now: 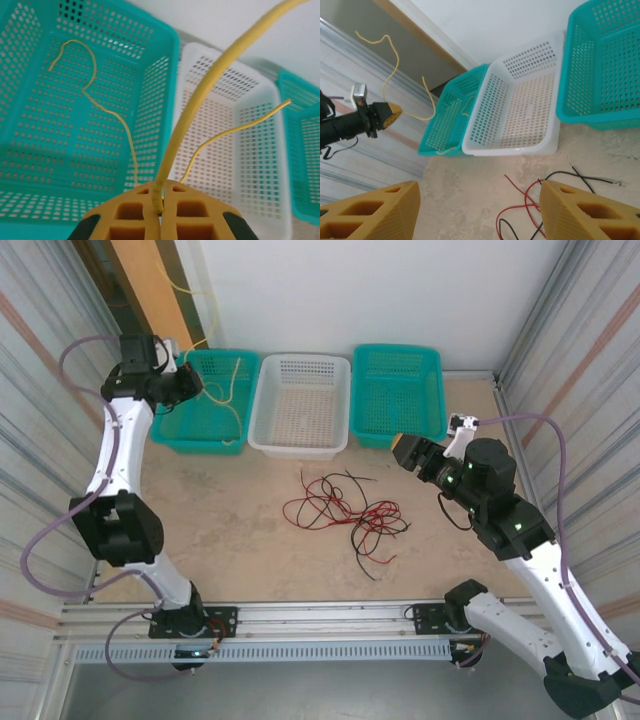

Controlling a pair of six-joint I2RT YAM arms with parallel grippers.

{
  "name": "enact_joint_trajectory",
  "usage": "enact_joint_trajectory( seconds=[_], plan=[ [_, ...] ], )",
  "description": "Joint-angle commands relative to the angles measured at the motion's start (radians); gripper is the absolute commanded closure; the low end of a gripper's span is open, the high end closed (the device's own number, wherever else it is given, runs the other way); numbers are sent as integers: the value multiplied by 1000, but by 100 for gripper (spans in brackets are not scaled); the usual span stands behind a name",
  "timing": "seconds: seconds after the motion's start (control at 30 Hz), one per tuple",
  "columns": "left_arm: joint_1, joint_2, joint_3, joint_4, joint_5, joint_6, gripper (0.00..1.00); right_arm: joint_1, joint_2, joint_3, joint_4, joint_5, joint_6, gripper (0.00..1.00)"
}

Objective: Untangle the cables

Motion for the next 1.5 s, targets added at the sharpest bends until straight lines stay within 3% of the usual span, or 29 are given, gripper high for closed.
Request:
enact_joint_trajectory(
  seconds=[0.0,0.13,0.33,0.6,0.7,0.8,0.9,1.1,1.33,1.47],
  plan=[
    [6,60,72,-91,-66,70,96,-6,12,9,-11,21,-30,37],
    [10,114,77,-105,-91,80,64,-8,20,10,-3,19,-29,38],
    [9,121,59,-127,-95,59,45,-8,16,3,-7,22,-29,38],
    [-59,-129,-73,-53,-99,30,43,-8,54,5,-24,11,-31,37],
    [-165,-278,-201,40,-97,50,43,-5,105,14,-51,-7,-27,38],
    [-273,-414,-362,153,2,36,42,14,165,10,-75,-16,-30,39],
    [-392,-487,-483,161,39,12,42,60,242,4,-112,7,-48,40],
    [-561,-460,-651,34,135,55,44,157,406,10,-203,75,-74,43],
    [-792,-308,-684,-42,-19,121,44,159,554,15,-212,31,-56,46],
    [-831,-216,-629,-52,-152,148,43,175,579,22,-189,19,-39,46]
  ],
)
